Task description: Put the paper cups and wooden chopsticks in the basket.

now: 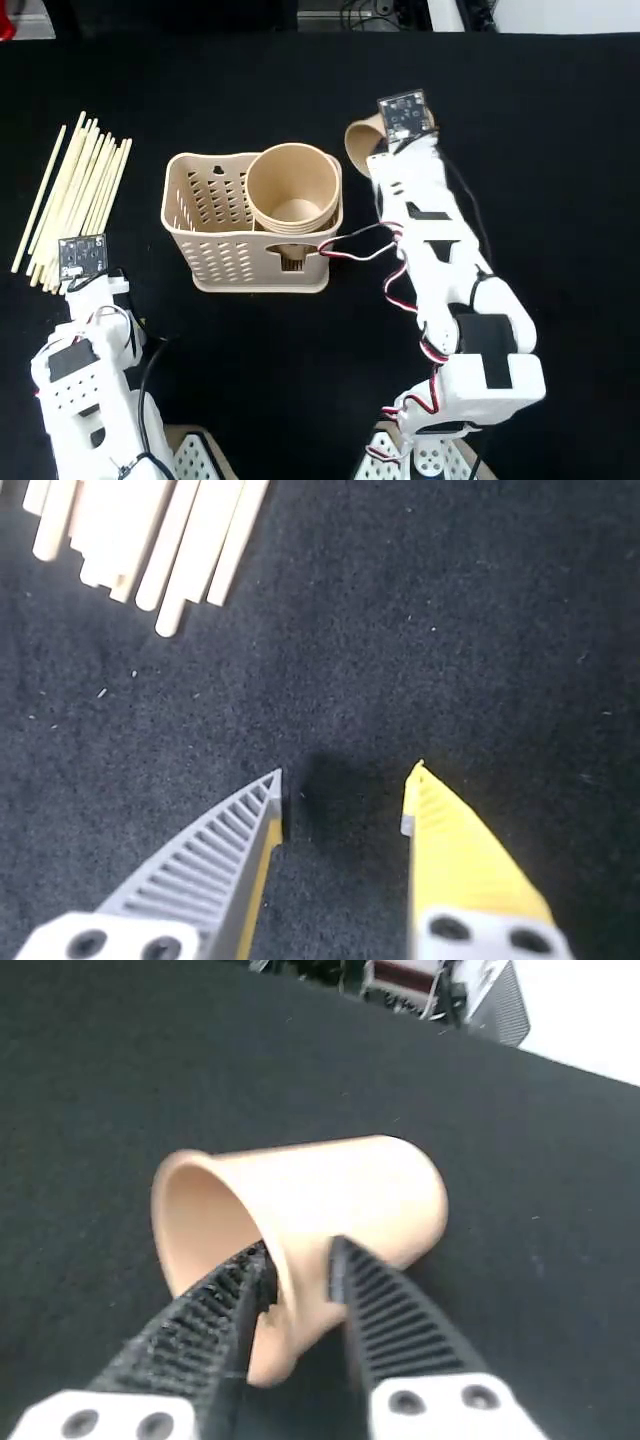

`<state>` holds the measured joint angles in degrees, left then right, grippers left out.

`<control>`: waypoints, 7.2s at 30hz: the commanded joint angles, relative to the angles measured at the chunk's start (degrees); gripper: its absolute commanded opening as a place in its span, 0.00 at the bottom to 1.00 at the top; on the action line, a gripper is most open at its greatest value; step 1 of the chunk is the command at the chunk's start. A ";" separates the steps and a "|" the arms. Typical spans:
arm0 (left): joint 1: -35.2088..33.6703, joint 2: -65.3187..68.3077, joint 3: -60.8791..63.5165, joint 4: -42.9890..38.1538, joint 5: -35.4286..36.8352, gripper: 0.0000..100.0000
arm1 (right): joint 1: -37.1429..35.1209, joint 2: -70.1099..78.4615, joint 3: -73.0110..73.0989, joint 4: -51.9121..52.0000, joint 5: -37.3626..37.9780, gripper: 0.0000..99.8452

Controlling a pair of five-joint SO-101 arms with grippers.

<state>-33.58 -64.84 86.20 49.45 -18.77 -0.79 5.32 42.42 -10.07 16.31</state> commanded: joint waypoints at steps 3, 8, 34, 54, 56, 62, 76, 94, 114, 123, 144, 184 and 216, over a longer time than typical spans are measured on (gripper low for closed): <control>0.48 -0.70 -0.13 -0.79 -0.18 0.20 | 2.64 -0.66 -2.51 -1.05 0.53 0.01; 0.48 -0.70 -0.13 -0.79 -0.09 0.20 | 5.01 -0.75 -2.42 -0.18 0.35 0.01; 0.13 -0.70 -0.13 -0.44 -0.09 0.20 | 5.01 -67.91 -7.43 55.47 -6.51 0.01; 0.13 -0.70 -0.13 -0.44 -0.18 0.20 | -18.90 -72.31 -27.74 87.91 -11.34 0.01; 0.13 -0.70 -0.13 -0.44 -0.18 0.20 | -18.90 -69.32 -27.74 88.18 -11.34 0.01; 0.13 -0.70 -0.13 -0.44 -0.18 0.20 | -19.08 -61.58 -28.70 87.56 -13.71 0.01; 0.13 -0.70 -0.13 -0.44 -0.18 0.20 | -18.90 -57.98 -37.05 83.43 -13.80 0.01; 0.13 -0.70 -0.13 -0.44 -0.18 0.20 | -19.08 -49.98 -26.51 77.89 -14.77 0.09; 0.13 -0.70 -0.04 0.18 -0.18 0.20 | -17.14 -53.67 -27.38 85.45 -13.01 0.13; 0.13 -0.70 -0.22 1.58 -0.26 0.20 | -11.96 -70.46 -23.69 91.96 0.97 0.01; -1.19 -0.70 -0.40 1.49 -0.26 0.20 | 0.70 -108.97 42.68 69.19 1.93 0.01; -0.75 27.87 -57.54 21.27 -9.67 0.20 | 7.56 -108.62 54.02 58.81 -0.26 0.03; 2.33 115.25 -129.19 32.53 -21.36 0.07 | 7.38 -108.62 54.20 58.46 0.00 0.03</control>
<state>-31.30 49.01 -36.70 76.35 -39.96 5.89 -103.08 96.75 49.71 16.40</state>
